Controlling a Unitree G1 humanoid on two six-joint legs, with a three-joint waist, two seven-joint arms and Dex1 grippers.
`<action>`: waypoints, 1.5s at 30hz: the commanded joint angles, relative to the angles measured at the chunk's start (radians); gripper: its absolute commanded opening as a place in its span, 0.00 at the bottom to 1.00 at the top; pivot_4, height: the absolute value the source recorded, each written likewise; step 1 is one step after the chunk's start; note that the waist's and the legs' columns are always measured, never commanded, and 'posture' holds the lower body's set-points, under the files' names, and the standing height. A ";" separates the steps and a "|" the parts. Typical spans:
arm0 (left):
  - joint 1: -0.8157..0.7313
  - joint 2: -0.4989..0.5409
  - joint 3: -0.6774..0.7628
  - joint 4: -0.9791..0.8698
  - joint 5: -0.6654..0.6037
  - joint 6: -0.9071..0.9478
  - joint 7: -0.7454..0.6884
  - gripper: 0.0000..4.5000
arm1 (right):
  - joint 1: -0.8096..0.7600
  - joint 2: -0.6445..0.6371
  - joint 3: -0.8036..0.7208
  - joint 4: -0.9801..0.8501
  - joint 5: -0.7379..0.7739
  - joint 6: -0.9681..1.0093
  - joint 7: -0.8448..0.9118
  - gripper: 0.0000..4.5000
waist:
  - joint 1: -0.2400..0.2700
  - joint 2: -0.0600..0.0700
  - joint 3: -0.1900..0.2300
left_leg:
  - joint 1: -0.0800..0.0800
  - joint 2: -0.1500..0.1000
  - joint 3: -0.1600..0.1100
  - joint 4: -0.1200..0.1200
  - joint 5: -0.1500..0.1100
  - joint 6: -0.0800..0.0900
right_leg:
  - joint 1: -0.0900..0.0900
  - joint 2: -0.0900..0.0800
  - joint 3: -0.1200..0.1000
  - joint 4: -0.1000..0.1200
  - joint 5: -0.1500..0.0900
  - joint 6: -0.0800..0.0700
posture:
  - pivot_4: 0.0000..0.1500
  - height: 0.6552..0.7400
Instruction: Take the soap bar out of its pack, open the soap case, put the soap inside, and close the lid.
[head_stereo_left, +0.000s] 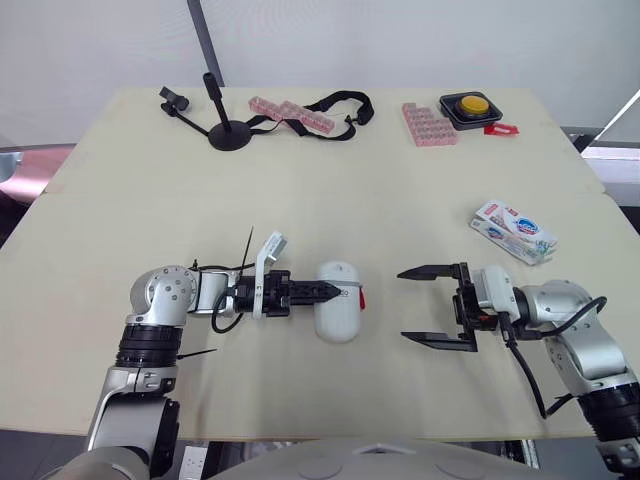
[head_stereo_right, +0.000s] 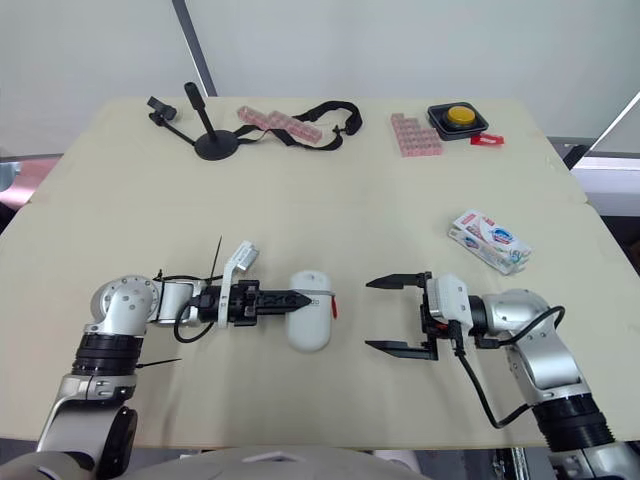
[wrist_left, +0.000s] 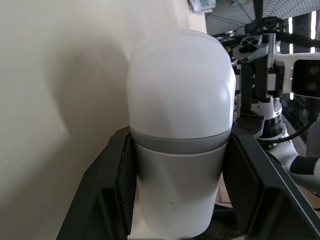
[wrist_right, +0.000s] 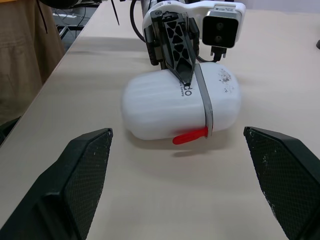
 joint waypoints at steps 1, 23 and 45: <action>0.001 0.026 -0.043 -0.014 0.064 -0.053 -0.020 0.42 | -0.021 0.001 -0.002 -0.002 0.004 -0.001 -0.002 1.00 | 0.001 0.000 0.000 | 0.000 0.000 0.000 0.000 0.000 0.000 | 0.001 0.000 -0.001 -0.001 0.000 0.000 | 1.00 1.00; 0.026 0.267 -0.200 -0.097 0.273 -0.395 -0.298 1.00 | -0.074 0.005 0.000 0.068 -0.008 0.027 -0.020 1.00 | -0.040 -0.001 0.002 | 0.022 -0.011 -0.001 -0.028 0.011 0.000 | 0.016 -0.014 -0.003 -0.012 0.000 0.000 | 1.00 1.00; 0.385 0.173 -0.049 -0.237 0.726 -1.181 -0.054 1.00 | 0.102 0.085 -0.126 0.059 -0.045 0.036 -0.335 1.00 | -0.024 -0.001 0.003 | 0.004 -0.010 -0.002 -0.026 0.009 0.003 | 0.016 -0.015 -0.019 -0.024 0.002 0.003 | 1.00 1.00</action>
